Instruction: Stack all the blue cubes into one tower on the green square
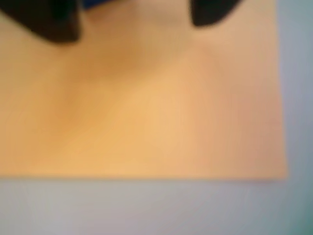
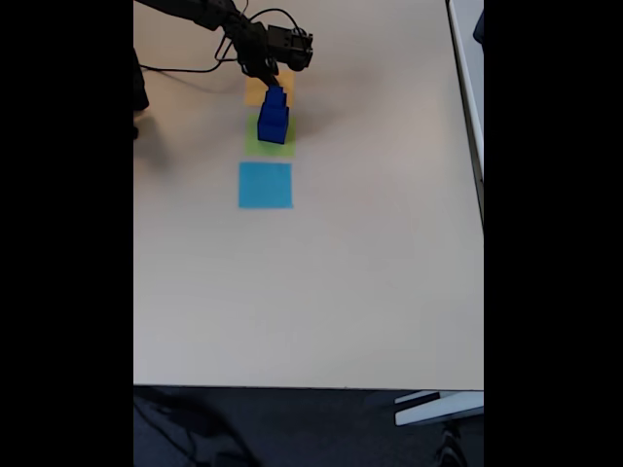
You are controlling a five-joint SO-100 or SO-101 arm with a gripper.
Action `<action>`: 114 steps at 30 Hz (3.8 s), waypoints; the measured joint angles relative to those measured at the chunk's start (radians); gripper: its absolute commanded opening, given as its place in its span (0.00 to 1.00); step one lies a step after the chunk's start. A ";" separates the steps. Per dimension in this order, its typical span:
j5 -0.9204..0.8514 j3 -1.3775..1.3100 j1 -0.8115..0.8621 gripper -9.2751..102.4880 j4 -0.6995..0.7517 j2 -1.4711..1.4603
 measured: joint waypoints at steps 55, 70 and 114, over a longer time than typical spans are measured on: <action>-0.143 -0.351 0.222 0.08 0.512 0.204; -0.259 -0.425 0.316 0.08 0.586 0.225; -0.350 -0.321 0.403 0.08 0.637 0.344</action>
